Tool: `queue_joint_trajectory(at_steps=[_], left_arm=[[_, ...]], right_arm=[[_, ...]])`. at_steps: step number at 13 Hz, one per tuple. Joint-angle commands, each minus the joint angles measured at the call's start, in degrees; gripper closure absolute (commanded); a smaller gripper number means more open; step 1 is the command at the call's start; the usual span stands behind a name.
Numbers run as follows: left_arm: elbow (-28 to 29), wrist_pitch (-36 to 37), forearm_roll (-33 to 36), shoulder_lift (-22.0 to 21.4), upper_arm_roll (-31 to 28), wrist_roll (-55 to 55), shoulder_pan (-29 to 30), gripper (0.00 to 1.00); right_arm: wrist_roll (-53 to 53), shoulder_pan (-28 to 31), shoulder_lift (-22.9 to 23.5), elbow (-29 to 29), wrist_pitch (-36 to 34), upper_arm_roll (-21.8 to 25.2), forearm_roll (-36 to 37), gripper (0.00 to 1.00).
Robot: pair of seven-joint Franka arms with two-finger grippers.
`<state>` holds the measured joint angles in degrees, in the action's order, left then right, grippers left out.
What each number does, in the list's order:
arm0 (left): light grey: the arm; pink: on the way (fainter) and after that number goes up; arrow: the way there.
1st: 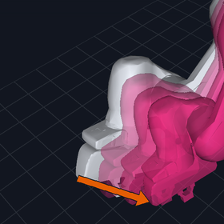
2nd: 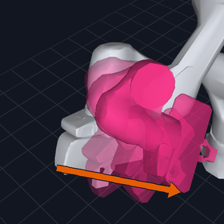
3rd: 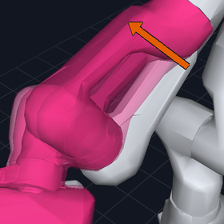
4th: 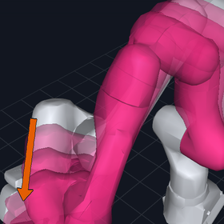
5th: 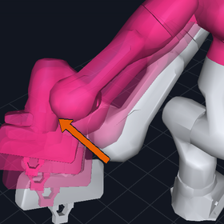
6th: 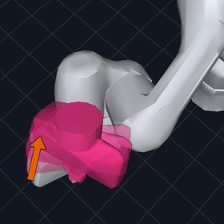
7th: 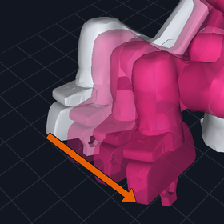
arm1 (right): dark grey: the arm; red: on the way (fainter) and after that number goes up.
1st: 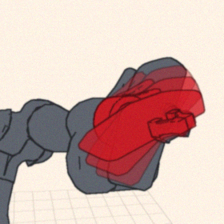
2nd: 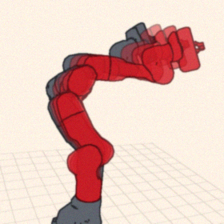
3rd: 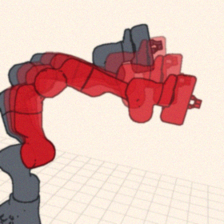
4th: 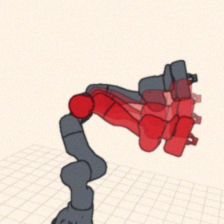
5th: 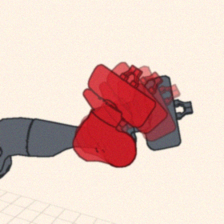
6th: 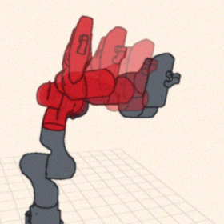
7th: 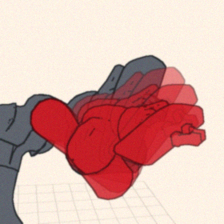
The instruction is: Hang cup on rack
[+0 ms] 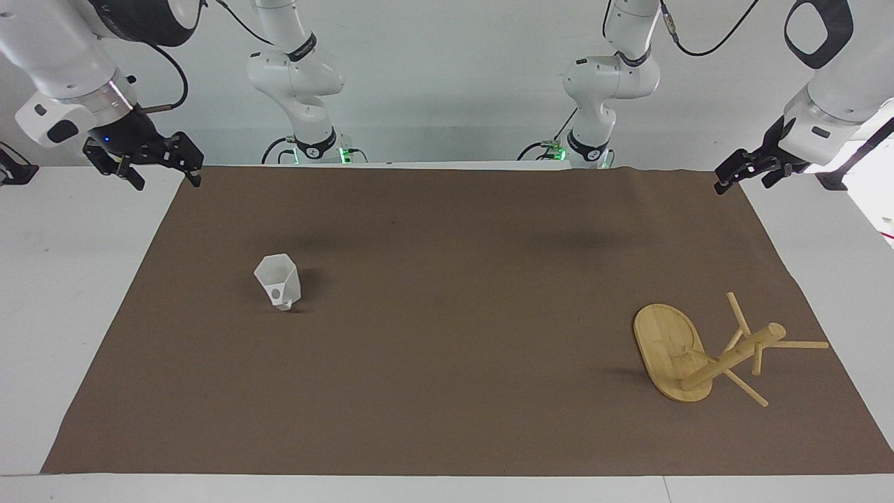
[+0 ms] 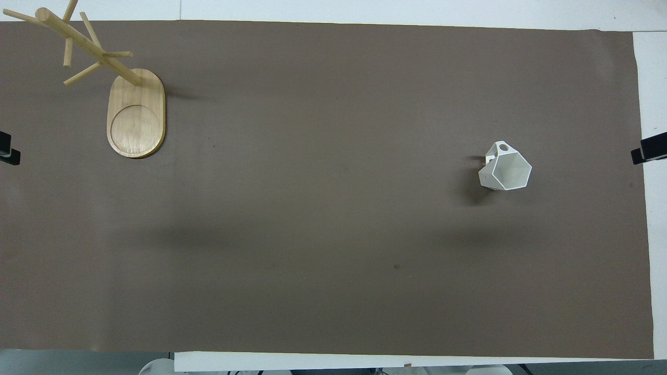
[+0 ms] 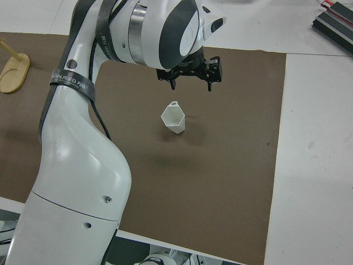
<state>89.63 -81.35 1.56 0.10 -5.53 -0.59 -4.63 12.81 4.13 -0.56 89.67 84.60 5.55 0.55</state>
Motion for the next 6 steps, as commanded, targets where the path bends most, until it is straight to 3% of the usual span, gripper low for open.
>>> queue_joint_trajectory(at_steps=[1,6], left_arm=[[-0.3,0.8,0.8,0.1,0.3,0.5,0.3,0.00],[-0.3,0.8,0.8,0.1,0.3,0.5,0.3,0.00]], right_arm=[[-0.9,0.7,0.4,-0.4,0.6,-0.3,-1.2,0.00],[-2.6,1.4,0.1,-0.2,0.2,0.0,-1.2,0.00]])
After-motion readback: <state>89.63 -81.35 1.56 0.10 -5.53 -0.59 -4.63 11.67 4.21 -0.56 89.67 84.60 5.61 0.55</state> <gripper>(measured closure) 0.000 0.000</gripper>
